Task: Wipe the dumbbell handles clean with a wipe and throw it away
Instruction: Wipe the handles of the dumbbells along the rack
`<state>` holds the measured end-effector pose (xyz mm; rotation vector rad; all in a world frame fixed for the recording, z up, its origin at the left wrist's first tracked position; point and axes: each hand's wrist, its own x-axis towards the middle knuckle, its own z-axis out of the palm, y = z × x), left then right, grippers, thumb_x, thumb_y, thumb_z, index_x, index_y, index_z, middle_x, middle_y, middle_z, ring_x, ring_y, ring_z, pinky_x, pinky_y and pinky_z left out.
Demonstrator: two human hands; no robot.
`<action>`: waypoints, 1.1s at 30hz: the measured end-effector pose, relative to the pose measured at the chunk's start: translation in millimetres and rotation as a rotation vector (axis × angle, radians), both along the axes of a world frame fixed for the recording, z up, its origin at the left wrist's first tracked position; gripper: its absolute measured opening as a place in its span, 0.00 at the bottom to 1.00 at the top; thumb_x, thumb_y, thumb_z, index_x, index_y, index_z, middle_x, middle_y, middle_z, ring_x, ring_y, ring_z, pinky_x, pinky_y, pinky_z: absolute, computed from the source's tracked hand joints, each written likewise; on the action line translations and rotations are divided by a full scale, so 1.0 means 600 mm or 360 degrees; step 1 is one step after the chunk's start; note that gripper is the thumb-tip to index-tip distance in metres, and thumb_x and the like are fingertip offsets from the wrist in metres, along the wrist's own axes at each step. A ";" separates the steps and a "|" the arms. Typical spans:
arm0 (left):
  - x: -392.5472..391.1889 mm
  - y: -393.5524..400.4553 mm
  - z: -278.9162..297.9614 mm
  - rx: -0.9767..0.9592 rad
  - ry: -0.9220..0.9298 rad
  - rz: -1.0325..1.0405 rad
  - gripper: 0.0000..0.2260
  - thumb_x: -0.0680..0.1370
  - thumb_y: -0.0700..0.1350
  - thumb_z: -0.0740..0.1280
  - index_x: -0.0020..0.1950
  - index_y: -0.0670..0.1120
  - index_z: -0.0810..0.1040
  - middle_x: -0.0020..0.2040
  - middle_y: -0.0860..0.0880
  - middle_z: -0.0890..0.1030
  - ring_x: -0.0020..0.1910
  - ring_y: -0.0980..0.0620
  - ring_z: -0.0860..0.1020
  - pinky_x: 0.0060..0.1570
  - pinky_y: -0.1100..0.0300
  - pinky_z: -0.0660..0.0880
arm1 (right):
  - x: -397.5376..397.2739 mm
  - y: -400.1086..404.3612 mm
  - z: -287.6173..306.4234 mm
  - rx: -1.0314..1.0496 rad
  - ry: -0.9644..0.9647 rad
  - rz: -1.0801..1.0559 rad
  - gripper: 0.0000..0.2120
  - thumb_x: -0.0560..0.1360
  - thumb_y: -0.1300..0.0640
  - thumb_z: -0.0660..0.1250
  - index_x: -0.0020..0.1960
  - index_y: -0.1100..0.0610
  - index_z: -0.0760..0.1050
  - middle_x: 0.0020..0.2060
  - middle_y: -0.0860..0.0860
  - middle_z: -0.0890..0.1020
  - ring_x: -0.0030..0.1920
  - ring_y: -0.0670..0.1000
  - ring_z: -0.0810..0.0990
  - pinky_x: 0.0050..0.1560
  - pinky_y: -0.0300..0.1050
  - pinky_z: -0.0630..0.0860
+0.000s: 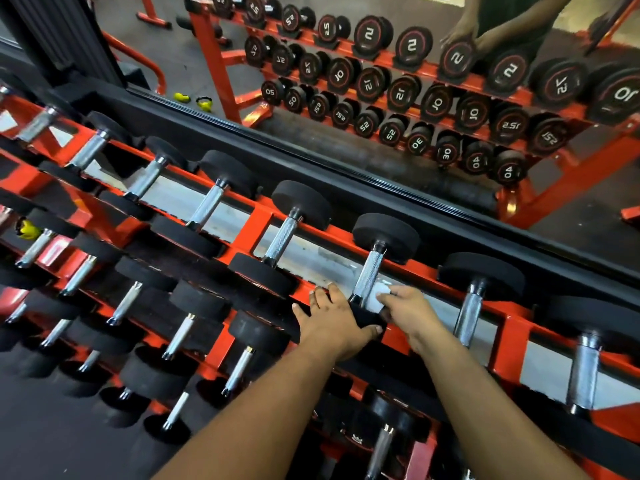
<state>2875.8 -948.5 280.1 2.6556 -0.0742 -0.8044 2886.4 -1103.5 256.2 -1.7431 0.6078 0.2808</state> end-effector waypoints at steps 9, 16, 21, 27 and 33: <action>0.001 0.000 0.003 -0.0068 0.0019 0.0035 0.56 0.72 0.73 0.66 0.83 0.43 0.39 0.83 0.39 0.45 0.82 0.41 0.47 0.76 0.32 0.40 | 0.047 -0.036 0.002 -0.1901 -0.1260 0.1763 0.22 0.75 0.59 0.67 0.69 0.51 0.77 0.64 0.50 0.81 0.66 0.51 0.79 0.69 0.57 0.72; 0.001 -0.001 -0.002 -0.0057 0.0000 0.0027 0.56 0.72 0.74 0.65 0.83 0.44 0.39 0.83 0.39 0.45 0.82 0.40 0.47 0.76 0.31 0.41 | 0.082 -0.029 0.037 -0.2387 -0.0882 0.2474 0.26 0.79 0.60 0.61 0.76 0.49 0.66 0.75 0.50 0.69 0.79 0.51 0.60 0.75 0.72 0.48; 0.002 0.000 -0.001 -0.0047 -0.0005 0.0017 0.56 0.72 0.74 0.64 0.83 0.43 0.40 0.83 0.39 0.46 0.82 0.40 0.48 0.76 0.31 0.42 | 0.057 -0.023 0.046 -0.2223 -0.0899 0.2465 0.26 0.78 0.58 0.63 0.76 0.49 0.66 0.75 0.50 0.70 0.78 0.51 0.62 0.76 0.67 0.56; 0.002 0.001 -0.004 -0.0049 0.0003 0.0027 0.56 0.72 0.74 0.65 0.83 0.44 0.39 0.83 0.40 0.45 0.82 0.41 0.46 0.76 0.31 0.41 | 0.079 -0.037 0.034 -0.2570 -0.0714 0.1882 0.29 0.79 0.59 0.55 0.80 0.53 0.56 0.80 0.55 0.59 0.81 0.55 0.53 0.76 0.58 0.56; 0.003 0.000 -0.005 -0.0052 -0.0009 0.0028 0.56 0.72 0.74 0.65 0.83 0.43 0.40 0.83 0.39 0.47 0.82 0.40 0.49 0.76 0.31 0.41 | 0.047 -0.035 0.016 -0.2311 -0.0986 0.2235 0.26 0.76 0.56 0.65 0.74 0.48 0.69 0.73 0.49 0.72 0.76 0.50 0.66 0.71 0.62 0.64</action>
